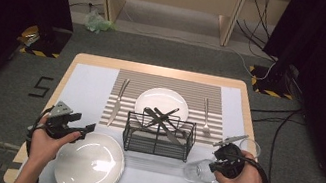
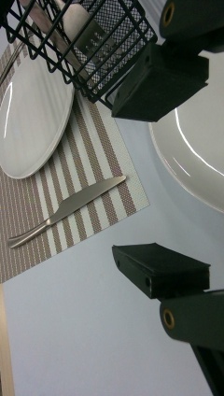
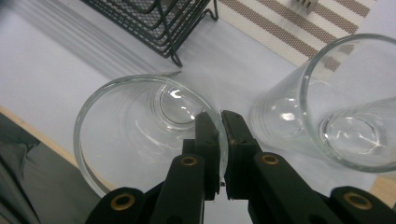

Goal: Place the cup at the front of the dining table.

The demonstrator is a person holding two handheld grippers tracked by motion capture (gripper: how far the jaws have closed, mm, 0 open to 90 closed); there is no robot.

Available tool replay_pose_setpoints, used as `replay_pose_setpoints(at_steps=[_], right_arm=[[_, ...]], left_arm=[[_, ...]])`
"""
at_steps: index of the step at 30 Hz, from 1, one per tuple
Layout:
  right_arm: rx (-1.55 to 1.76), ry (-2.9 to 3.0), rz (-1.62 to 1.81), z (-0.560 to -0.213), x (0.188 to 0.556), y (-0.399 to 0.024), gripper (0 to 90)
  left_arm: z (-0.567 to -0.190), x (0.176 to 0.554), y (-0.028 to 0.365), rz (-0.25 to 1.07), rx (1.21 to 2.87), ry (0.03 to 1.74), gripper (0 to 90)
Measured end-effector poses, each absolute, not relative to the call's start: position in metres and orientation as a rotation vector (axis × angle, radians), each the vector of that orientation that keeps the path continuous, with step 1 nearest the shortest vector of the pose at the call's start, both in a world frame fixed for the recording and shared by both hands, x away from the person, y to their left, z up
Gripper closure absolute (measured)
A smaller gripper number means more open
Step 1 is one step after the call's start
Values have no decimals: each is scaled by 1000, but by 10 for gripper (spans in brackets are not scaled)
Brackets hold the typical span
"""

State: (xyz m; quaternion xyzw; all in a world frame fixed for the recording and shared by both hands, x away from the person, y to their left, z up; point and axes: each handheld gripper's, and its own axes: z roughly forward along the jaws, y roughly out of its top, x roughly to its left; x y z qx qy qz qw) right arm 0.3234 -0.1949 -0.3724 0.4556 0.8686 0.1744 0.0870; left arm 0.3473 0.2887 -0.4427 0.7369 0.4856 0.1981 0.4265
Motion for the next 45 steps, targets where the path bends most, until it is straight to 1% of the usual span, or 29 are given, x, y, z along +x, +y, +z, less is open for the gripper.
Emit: replay_pose_setpoints(at_steps=[16,30,45], right_arm=[[1345,2645,472,-375,324,-190,858],[1326,2603,675,-385,337,-184,811],[1305,2580,673,-386,335,-180,814]], left_arm=[[-443,347,289,497,1840,1215,275],[-442,347,290,500,1836,1216,275],[-440,346,289,507,1840,1208,275]])
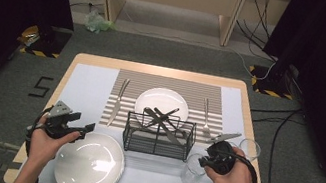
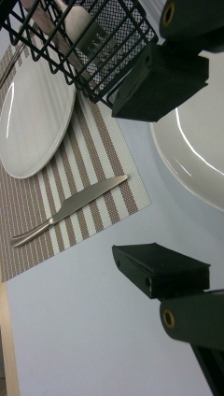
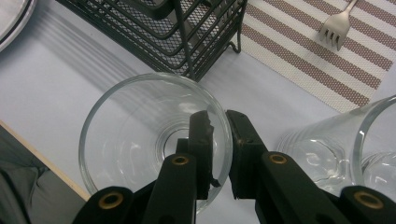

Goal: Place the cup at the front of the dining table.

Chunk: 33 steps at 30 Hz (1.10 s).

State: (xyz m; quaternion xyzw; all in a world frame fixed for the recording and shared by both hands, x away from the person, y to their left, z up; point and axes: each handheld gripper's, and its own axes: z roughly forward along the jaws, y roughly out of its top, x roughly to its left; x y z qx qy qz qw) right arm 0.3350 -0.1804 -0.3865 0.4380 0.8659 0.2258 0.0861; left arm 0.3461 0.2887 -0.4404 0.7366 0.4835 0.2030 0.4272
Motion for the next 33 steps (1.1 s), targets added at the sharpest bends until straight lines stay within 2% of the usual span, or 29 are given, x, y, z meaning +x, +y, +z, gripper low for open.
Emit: replay_pose_setpoints(at_steps=[33], right_arm=[[1179,2621,724,-389,328,-143,812]], left_arm=[[-433,336,282,523,1849,1158,268]])
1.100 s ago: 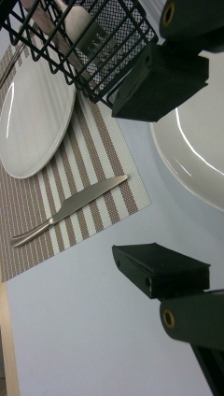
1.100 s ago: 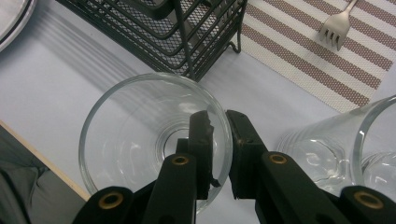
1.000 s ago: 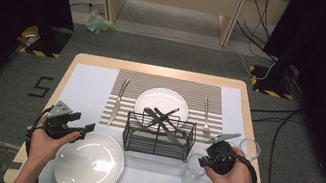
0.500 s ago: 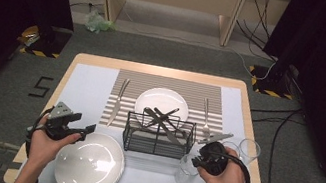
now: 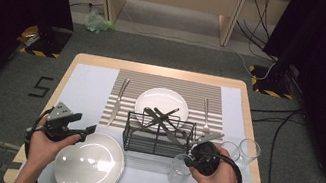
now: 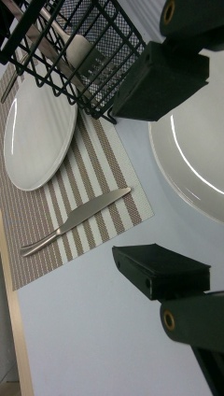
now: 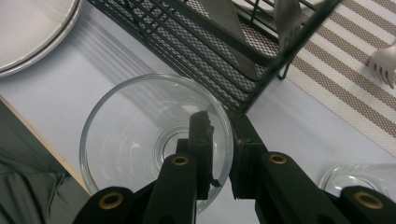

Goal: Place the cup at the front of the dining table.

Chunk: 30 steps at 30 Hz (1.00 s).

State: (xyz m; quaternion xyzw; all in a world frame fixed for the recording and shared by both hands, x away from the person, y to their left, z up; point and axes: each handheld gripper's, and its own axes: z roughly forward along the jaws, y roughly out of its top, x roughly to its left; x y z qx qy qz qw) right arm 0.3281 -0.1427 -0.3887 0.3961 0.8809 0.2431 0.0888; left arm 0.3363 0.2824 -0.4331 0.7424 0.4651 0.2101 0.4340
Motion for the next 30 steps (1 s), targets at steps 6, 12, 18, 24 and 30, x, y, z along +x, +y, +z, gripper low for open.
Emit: replay_pose_setpoints(at_steps=[6,12,18,24,30], right_arm=[[1157,2631,733,-389,327,-135,812],[1137,2644,741,-390,327,-126,812],[1110,2661,750,-390,327,-117,811],[1092,2673,759,-390,328,-106,811],[1059,2687,761,-390,328,-96,811]], left_arm=[[-432,332,281,524,1855,1145,266],[-430,327,281,530,1845,1142,266],[-431,323,282,533,1850,1138,266],[-429,321,282,538,1852,1129,265],[-428,321,280,538,1855,1117,264]])
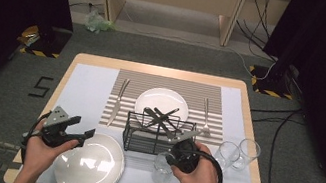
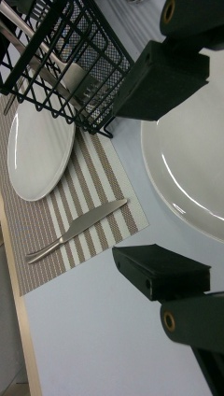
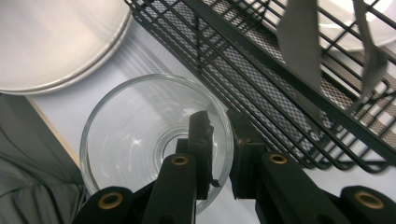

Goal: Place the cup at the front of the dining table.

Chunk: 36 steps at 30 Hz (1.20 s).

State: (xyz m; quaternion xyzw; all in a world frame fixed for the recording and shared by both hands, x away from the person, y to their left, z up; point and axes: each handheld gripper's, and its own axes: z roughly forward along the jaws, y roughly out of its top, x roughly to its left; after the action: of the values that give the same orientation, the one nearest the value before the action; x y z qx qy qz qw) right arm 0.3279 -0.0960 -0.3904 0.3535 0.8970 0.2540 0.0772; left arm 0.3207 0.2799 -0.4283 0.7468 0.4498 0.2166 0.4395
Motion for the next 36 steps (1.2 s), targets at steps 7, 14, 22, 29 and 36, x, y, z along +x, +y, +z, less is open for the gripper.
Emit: replay_pose_setpoints(at_steps=[7,14,22,29,36], right_arm=[[1037,2697,767,-391,329,-89,810],[1011,2708,783,-391,329,-78,809],[979,2724,794,-392,330,-67,808],[969,2723,803,-392,330,-62,806],[970,2741,830,-393,333,-65,761]], left_arm=[[-428,320,278,536,1857,1114,264],[-429,320,277,533,1859,1109,264],[-428,319,276,535,1859,1105,263],[-429,319,276,530,1863,1102,263],[-428,318,275,535,1856,1101,263]])
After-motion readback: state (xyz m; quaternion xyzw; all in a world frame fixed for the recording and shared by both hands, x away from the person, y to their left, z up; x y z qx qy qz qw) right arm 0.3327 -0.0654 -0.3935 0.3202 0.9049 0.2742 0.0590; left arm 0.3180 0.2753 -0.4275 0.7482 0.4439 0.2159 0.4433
